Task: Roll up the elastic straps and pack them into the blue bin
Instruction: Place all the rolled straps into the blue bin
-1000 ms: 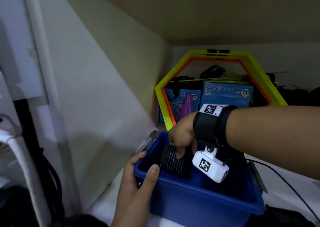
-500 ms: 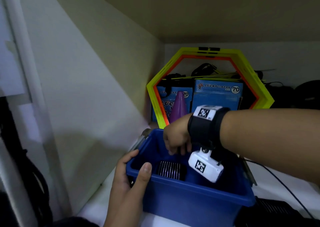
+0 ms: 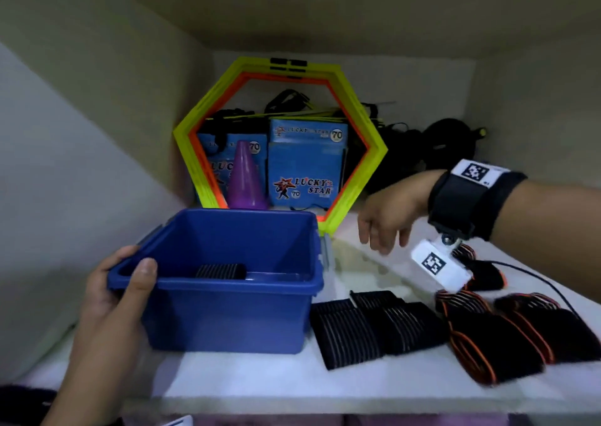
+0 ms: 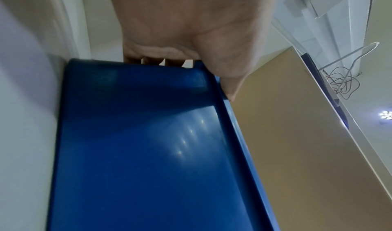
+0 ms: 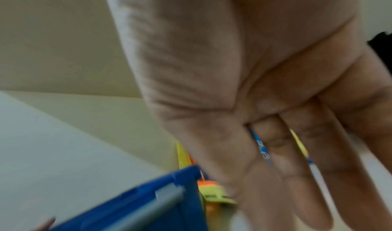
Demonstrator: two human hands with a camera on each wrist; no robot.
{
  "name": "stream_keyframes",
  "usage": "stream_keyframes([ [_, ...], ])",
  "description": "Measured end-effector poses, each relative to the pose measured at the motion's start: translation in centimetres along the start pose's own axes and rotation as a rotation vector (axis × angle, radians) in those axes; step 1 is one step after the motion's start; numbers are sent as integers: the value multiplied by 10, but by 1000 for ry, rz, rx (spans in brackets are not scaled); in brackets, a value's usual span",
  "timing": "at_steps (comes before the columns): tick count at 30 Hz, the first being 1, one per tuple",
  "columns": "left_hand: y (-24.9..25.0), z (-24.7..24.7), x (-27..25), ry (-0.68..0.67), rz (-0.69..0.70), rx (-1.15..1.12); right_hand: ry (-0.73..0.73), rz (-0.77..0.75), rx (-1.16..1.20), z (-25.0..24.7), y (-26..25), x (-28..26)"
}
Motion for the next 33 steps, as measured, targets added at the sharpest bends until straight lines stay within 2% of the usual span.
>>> stream_keyframes([
  [4, -3, -3, 1, 22, 29, 8, -148, -24, -85, 56, 20, -20],
  [9, -5, -3, 3, 17, 91, 3, -116, -98, -224, 85, 16, -25],
  [12, -9, -2, 8, 42, 55, -55, -85, -116, -222, 84, 14, -17],
  [15, -21, -12, 18, 129, 30, -76, -118, -114, -240, 84, 14, -9],
  [20, -2, 0, 3, 13, 85, -12, -106, -113, -256, 82, 16, 1],
  [26, 1, 3, 0, 44, 78, -23, -181, -132, -73, 86, 27, 5],
  [29, 6, 6, -1, 21, 46, -15, -143, -97, -28, 70, 32, 4],
  [33, 7, 4, 0, 5, 4, -25, 19, -87, 52, 20, 26, -5],
])
Point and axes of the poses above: each hand's wrist, its own x-axis towards the middle knuckle, its own z-axis out of the palm, y = z × x, the point moved 5 cm from there along x, towards the middle knuckle, and after that the axes turned 5 degrees about z, right-handed, at the moved point
